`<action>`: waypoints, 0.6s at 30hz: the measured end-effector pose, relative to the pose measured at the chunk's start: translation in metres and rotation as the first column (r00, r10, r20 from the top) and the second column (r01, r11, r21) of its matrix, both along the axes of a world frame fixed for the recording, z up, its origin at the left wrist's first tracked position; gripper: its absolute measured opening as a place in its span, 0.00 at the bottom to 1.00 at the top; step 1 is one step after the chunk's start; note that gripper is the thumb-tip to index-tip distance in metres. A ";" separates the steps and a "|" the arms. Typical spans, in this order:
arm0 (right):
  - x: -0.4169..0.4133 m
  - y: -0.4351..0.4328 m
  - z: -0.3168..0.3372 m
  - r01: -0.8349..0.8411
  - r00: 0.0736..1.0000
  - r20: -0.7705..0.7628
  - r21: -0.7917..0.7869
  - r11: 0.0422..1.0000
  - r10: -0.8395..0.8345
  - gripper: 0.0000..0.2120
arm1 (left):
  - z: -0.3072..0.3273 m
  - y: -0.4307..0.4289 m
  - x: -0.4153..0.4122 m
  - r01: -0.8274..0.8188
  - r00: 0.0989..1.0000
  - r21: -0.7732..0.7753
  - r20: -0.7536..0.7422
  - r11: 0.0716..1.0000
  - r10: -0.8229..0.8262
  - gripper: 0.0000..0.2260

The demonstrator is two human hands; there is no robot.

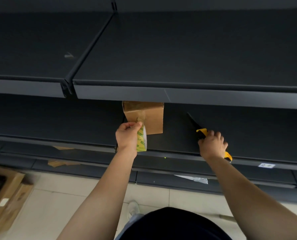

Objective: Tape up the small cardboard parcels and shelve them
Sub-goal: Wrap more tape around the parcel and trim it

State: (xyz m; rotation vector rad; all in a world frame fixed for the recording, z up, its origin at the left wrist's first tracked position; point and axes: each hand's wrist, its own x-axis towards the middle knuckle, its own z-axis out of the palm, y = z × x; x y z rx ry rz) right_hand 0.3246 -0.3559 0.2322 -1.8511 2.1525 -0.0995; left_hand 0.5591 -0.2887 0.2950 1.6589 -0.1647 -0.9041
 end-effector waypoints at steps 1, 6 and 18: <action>0.002 0.012 0.000 0.007 0.996 0.084 -0.049 0.999 -0.003 0.18 | 0.000 -0.001 0.001 -0.006 1.000 -0.003 -0.004 1.000 0.006 0.08; 0.006 0.048 0.016 -0.219 0.889 0.340 -0.274 0.936 0.307 0.10 | 0.000 -0.002 0.006 -0.011 0.999 -0.006 -0.030 1.000 0.010 0.09; 0.058 0.023 0.067 -0.627 0.749 0.212 -0.081 0.775 0.628 0.13 | 0.001 -0.003 0.014 0.063 0.997 -0.011 -0.038 0.998 -0.063 0.09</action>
